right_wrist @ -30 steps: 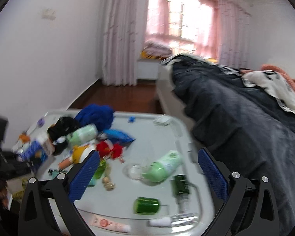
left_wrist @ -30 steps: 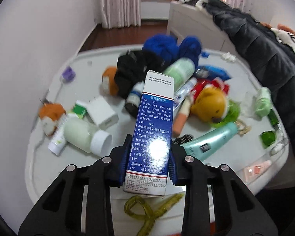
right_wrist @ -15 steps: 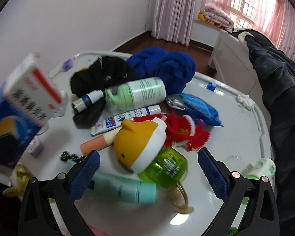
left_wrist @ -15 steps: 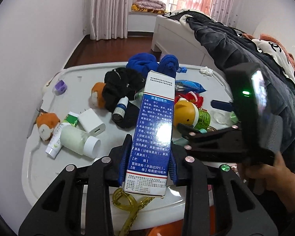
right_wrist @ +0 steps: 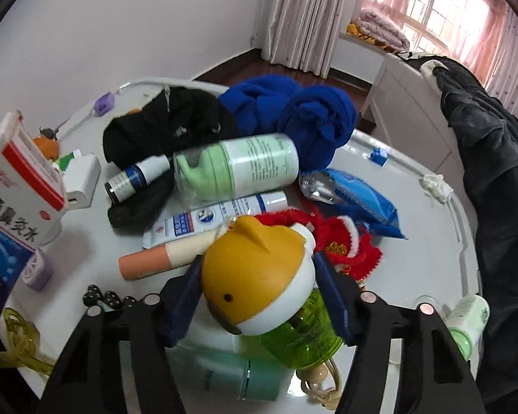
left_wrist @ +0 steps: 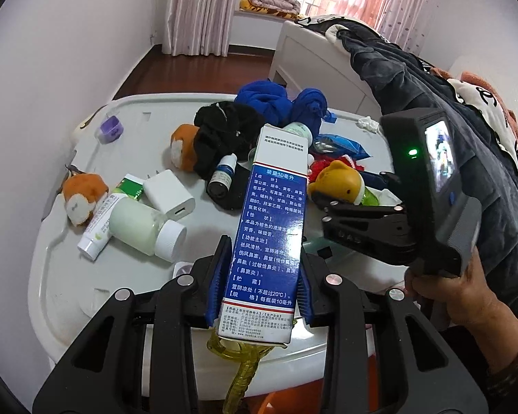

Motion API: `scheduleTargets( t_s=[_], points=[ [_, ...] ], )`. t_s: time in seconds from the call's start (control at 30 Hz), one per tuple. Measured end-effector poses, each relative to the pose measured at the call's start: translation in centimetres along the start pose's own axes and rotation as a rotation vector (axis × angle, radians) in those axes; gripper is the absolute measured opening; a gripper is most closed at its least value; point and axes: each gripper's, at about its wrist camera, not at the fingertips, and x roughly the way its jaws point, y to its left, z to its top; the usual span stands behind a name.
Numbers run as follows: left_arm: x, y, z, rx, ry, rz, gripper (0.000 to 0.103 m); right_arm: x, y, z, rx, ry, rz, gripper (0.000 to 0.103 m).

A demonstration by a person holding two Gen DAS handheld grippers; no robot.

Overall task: Collect trash
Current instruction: 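Carry the medicine box and duck bottle to the orange bucket and release both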

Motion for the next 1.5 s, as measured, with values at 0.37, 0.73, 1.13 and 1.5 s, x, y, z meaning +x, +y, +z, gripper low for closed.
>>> scheduleTargets(
  t_s=[0.37,0.73,1.13,1.5],
  points=[
    [-0.5,-1.0,-0.1,0.024,0.002,-0.031,0.033,-5.9,-1.3,-0.8,0.028,-0.076,0.038,0.060],
    [-5.0,-4.5,-8.5,0.084,0.192,-0.133,0.034,-14.4,1.9,-13.2,0.063,0.049,0.211,0.060],
    [-0.3,-6.4,-18.4,0.137,0.509,-0.130,0.051,-10.8,5.5,-24.2,0.017,0.350,0.288,0.082],
    [-3.0,-3.8,-14.3,0.055,0.339,-0.119,0.069,-14.8,-2.8,-18.9,0.250,0.099,0.158,0.096]
  ],
)
